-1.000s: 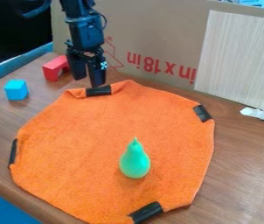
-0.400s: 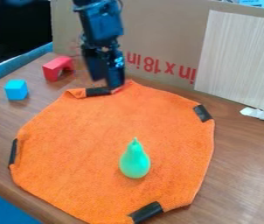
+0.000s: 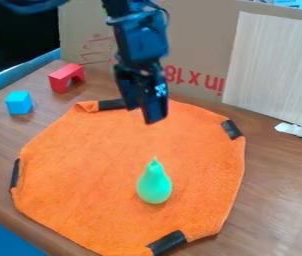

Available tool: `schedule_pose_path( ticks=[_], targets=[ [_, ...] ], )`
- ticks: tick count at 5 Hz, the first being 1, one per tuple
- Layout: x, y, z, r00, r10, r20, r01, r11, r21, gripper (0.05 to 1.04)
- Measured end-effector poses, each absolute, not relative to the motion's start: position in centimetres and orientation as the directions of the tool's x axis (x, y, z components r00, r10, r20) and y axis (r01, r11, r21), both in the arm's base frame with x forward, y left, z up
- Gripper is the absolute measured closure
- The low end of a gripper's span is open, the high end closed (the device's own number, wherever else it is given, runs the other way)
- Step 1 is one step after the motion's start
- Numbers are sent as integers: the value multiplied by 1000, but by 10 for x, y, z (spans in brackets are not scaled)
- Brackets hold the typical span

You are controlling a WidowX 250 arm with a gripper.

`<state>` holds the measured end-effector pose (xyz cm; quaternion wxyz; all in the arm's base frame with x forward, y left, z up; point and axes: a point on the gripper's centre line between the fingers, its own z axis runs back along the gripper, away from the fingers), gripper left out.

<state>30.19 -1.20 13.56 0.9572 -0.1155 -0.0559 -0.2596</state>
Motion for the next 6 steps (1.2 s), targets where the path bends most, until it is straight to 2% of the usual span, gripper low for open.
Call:
schedule_pose_path(
  ticks=[3, 6],
  targets=[
    [278, -35, 98, 815, -564, 133, 579, 797, -171, 84],
    [279, -32, 87, 810, -569, 140, 585, 800, -135, 84]
  ],
)
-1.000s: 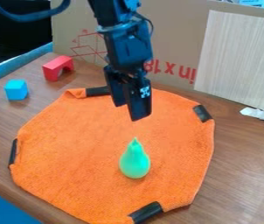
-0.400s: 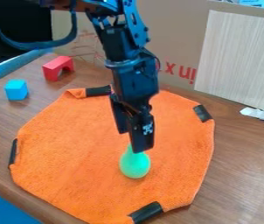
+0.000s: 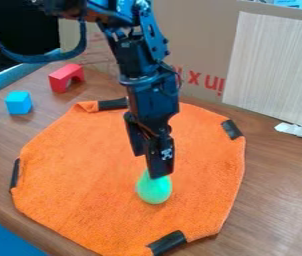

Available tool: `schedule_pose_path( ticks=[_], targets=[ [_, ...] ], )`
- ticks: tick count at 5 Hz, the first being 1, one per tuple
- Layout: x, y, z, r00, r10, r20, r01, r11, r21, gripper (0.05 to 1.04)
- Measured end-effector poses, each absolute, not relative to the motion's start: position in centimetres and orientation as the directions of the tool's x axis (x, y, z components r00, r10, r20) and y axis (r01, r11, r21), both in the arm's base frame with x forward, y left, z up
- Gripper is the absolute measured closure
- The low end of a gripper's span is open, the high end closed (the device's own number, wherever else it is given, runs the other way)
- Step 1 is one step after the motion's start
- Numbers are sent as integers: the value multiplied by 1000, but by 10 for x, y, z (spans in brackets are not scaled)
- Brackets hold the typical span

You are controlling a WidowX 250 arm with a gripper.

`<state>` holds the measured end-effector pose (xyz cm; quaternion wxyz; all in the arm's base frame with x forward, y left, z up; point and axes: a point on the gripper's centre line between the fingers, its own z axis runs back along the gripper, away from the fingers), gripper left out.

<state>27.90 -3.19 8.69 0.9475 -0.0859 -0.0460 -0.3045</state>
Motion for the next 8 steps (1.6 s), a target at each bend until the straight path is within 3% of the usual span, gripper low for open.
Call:
schedule_pose_path(
  ticks=[2, 4, 6, 8],
  targets=[
    [276, -34, 82, 812, -565, 148, 583, 799, -146, 134],
    [276, -28, 76, 834, -527, 165, 548, 825, -137, 661],
    [277, -35, 78, 826, -539, 163, 559, 820, -123, 677],
    [304, -72, 120, 796, -558, 234, 590, 802, -95, 680]
  ],
)
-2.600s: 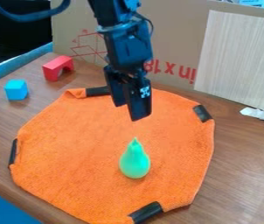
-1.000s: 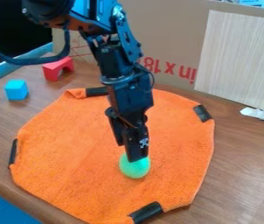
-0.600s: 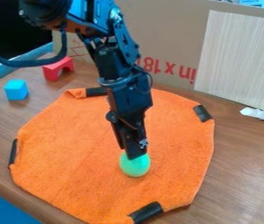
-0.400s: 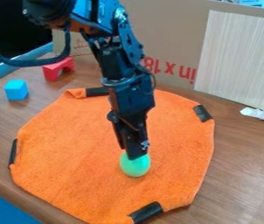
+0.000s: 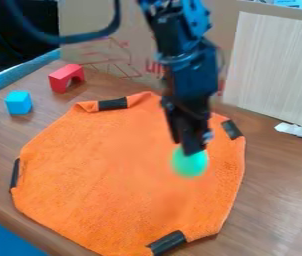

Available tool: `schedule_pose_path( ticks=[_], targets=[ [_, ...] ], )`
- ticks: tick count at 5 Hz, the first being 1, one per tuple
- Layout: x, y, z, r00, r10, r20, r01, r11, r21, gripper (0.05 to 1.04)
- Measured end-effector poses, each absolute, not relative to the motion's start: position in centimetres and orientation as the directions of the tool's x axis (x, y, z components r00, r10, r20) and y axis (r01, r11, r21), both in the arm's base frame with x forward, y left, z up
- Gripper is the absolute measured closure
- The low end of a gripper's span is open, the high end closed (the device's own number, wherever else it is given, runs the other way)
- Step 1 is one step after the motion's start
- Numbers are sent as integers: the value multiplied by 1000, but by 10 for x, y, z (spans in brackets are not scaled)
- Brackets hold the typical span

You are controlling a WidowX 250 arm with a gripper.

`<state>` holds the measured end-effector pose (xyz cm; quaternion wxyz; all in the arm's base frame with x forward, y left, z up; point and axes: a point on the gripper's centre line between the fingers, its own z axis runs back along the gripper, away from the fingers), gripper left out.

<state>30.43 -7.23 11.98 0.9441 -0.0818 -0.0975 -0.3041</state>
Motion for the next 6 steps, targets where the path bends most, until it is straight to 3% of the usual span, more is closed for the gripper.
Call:
schedule_pose_path(
  ticks=[2, 4, 6],
  targets=[
    [343, -89, 129, 818, -513, 259, 550, 830, -92, 705],
    [375, -16, 143, 892, -328, 311, 381, 916, -128, 705],
    [387, 37, 163, 913, -202, 355, 282, 940, -191, 705]
  ],
)
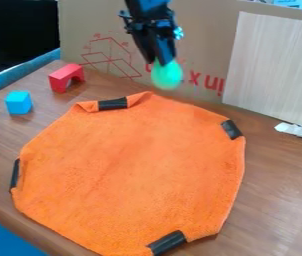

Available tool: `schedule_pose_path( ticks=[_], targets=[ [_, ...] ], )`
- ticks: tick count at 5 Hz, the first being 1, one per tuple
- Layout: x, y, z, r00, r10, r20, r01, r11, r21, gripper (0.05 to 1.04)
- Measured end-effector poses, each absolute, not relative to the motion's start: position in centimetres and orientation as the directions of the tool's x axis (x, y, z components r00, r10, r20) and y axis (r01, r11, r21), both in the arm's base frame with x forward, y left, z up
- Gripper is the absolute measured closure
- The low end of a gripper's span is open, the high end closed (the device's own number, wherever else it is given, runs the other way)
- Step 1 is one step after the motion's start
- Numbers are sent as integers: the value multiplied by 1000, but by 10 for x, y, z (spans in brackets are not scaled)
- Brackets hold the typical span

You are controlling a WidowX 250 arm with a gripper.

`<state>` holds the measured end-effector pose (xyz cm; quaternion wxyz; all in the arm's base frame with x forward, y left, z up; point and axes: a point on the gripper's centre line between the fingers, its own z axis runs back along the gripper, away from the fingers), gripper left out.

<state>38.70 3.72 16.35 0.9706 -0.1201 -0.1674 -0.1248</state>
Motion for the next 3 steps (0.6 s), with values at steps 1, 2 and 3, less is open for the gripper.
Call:
schedule_pose_path(
  ticks=[1, 2, 3],
  targets=[
    [395, 63, 168, 912, -159, 378, 246, 950, -193, 705],
    [403, 92, 164, 915, -105, 389, 196, 960, -202, 705],
    [407, 122, 154, 920, -65, 387, 146, 972, -185, 706]
  ],
)
